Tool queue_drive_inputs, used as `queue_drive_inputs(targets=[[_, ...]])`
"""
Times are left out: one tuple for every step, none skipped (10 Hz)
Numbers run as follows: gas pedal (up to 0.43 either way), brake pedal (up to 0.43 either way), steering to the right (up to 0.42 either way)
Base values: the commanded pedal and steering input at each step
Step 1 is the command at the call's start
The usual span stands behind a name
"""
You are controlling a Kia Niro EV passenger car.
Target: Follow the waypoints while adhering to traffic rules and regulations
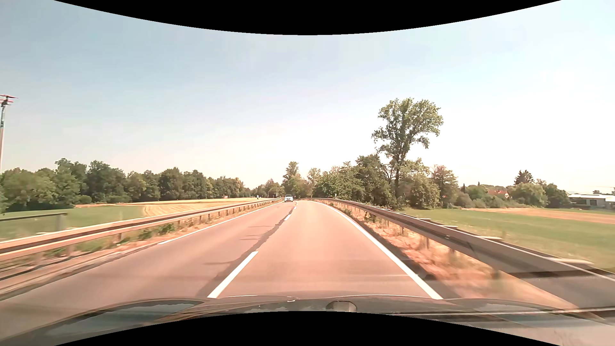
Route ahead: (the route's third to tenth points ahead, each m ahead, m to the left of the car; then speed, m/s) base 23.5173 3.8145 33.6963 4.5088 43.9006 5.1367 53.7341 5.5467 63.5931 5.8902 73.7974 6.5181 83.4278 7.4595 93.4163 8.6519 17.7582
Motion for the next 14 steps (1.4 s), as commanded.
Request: queue_drive_inputs(targets=[[0.15, 0.0, -0.006], [0.15, 0.0, -0.006], [0.15, 0.0, -0.006], [0.15, 0.0, -0.006], [0.15, 0.0, -0.006], [0.15, 0.0, -0.006], [0.15, 0.0, -0.006], [0.15, 0.0, -0.006], [0.15, 0.0, -0.006], [0.15, 0.0, -0.006], [0.15, 0.0, -0.006], [0.15, 0.0, -0.006], [0.15, 0.0, -0.007], [0.15, 0.0, -0.007]])
